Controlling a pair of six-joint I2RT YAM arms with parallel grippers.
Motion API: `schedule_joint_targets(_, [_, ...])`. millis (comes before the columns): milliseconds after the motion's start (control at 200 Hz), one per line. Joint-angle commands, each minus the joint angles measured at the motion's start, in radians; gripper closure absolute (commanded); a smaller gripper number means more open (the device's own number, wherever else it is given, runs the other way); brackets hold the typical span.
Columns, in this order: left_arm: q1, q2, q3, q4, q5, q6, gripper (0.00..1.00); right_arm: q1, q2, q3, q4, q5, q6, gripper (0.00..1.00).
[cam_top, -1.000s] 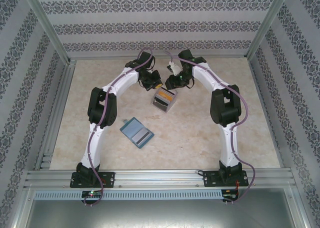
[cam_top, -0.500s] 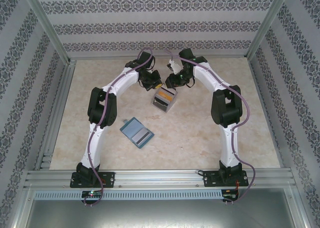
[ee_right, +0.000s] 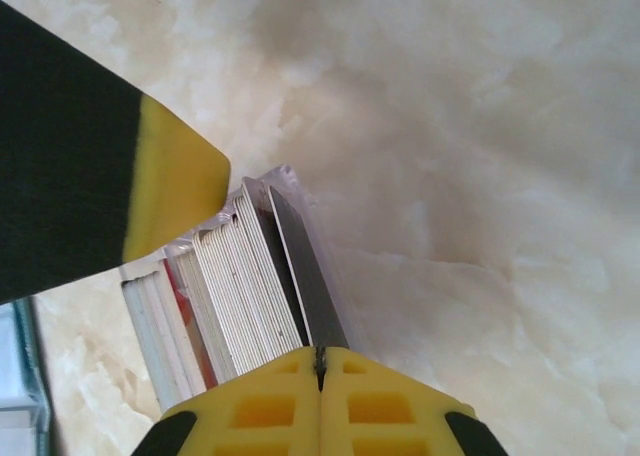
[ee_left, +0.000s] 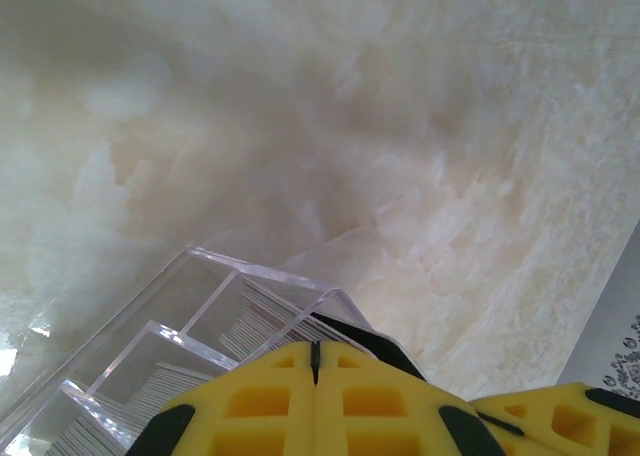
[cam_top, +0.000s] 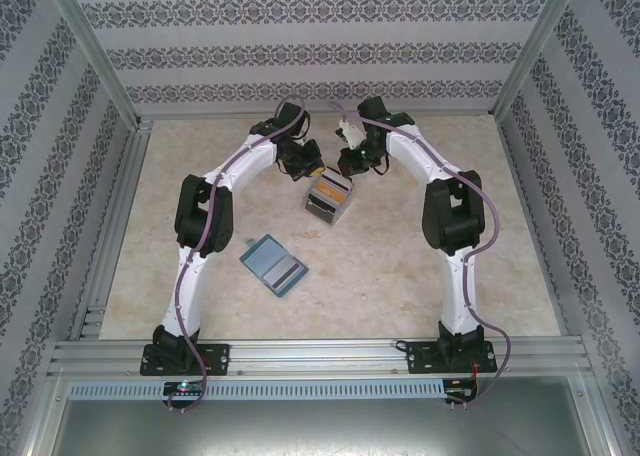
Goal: Put the credit cards into the card holder
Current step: Pick up the credit card from the storage box.
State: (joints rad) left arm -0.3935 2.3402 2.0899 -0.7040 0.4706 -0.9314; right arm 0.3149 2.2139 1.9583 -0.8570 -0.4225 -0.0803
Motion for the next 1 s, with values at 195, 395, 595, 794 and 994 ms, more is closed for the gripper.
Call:
schedule_joint_targets(195, [-0.009, -0.056, 0.009, -0.015, 0.011, 0.003, 0.98, 0.033, -0.091, -0.058, 0.040, 0.133, -0.027, 1.00])
schedule_joint_targets(395, [-0.008, -0.068, 0.013, -0.017, 0.020, 0.018, 0.89, 0.029, -0.158, -0.102, 0.099, 0.138, -0.018, 1.00])
schedule_joint_targets(595, [-0.001, -0.098, -0.049, 0.087, 0.089, 0.045, 0.69, 0.012, -0.194, -0.139, 0.136, 0.091, 0.002, 1.00])
schedule_joint_targets(794, [0.023, -0.207, -0.256, 0.346, 0.143, -0.002, 0.63, -0.008, -0.212, -0.162, 0.167, 0.038, 0.027, 1.00])
schedule_joint_targets(994, [0.046, -0.280, -0.419, 0.584, 0.204, -0.067, 0.57, -0.027, -0.244, -0.195, 0.226, -0.030, 0.076, 1.00])
